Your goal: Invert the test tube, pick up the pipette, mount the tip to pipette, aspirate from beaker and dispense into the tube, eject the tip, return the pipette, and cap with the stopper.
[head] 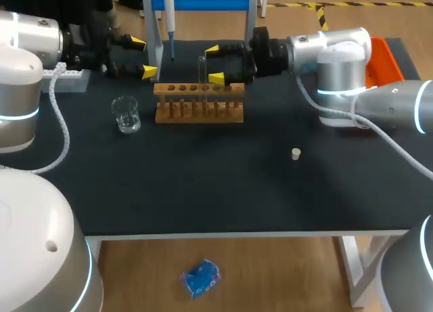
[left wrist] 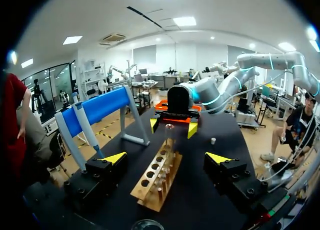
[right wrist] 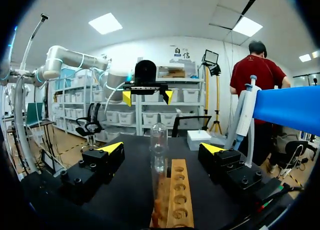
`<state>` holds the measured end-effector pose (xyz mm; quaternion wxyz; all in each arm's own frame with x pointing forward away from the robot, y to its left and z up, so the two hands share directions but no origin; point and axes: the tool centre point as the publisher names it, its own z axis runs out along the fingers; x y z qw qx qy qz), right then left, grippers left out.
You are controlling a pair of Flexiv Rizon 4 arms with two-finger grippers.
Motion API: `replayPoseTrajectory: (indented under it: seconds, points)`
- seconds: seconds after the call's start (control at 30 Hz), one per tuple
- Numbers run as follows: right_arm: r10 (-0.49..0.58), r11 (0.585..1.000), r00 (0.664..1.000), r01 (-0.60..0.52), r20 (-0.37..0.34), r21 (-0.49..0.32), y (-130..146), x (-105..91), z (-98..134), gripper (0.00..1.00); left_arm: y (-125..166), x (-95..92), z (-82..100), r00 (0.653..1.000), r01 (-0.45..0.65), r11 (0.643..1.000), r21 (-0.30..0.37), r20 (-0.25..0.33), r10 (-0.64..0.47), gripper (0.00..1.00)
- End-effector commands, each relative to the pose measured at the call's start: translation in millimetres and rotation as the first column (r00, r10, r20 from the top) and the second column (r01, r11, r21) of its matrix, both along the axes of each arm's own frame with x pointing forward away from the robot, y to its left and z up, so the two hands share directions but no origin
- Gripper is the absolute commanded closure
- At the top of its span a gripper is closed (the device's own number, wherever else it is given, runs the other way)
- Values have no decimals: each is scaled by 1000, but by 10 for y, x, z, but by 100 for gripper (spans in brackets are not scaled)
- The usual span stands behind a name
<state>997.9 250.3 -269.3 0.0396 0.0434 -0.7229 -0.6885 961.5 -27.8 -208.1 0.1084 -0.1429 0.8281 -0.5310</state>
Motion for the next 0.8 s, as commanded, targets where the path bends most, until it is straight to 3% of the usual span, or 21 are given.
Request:
replayPoseTrajectory:
  seconds: [0.03, 0.5, 0.53, 0.6, 0.63, 0.67, 0.7, 0.73, 0.8]
  points:
    - [26, 1000, 1000, -26, 0, 8, 137, -8, -83, 0, -5, -7, -3, 1000, -3, 1000, 0, 2, 3, 0]
    - [-13, 999, 1000, 12, 6, 38, 233, -73, -105, 0, -5, -7, -3, 1000, -3, 1000, 0, 2, 3, 0]
    - [-13, 999, 1000, 13, 7, 39, 234, -72, -103, 4, -5, -7, -3, 1000, -3, 1000, 0, 2, 3, 0]
    - [-20, 999, 1000, 19, 5, 44, 237, -68, -96, 22, -5, -7, -3, 1000, -3, 1000, 0, 2, 3, 0]
    - [-20, 999, 1000, 20, 5, 46, 237, -66, -94, 53, -5, -7, -3, 1000, -3, 1000, 0, 2, 3, 0]
    - [-21, 999, 1000, 21, 6, 47, 239, -64, -90, 67, -5, -7, -3, 1000, -3, 1000, 0, 2, 3, 0]
    - [-23, 999, 1000, 22, 6, 48, 239, -63, -88, 72, -5, -7, -3, 1000, -3, 1000, 0, 2, 3, 0]
    - [-24, 999, 1000, 23, 6, 49, 240, -62, -86, 99, -5, -7, -3, 1000, -3, 1000, 0, 2, 3, 0]
    - [-24, 998, 1000, 24, 6, 50, 240, -62, -82, 100, -5, -7, -3, 1000, -3, 1000, 0, 2, 3, 0]
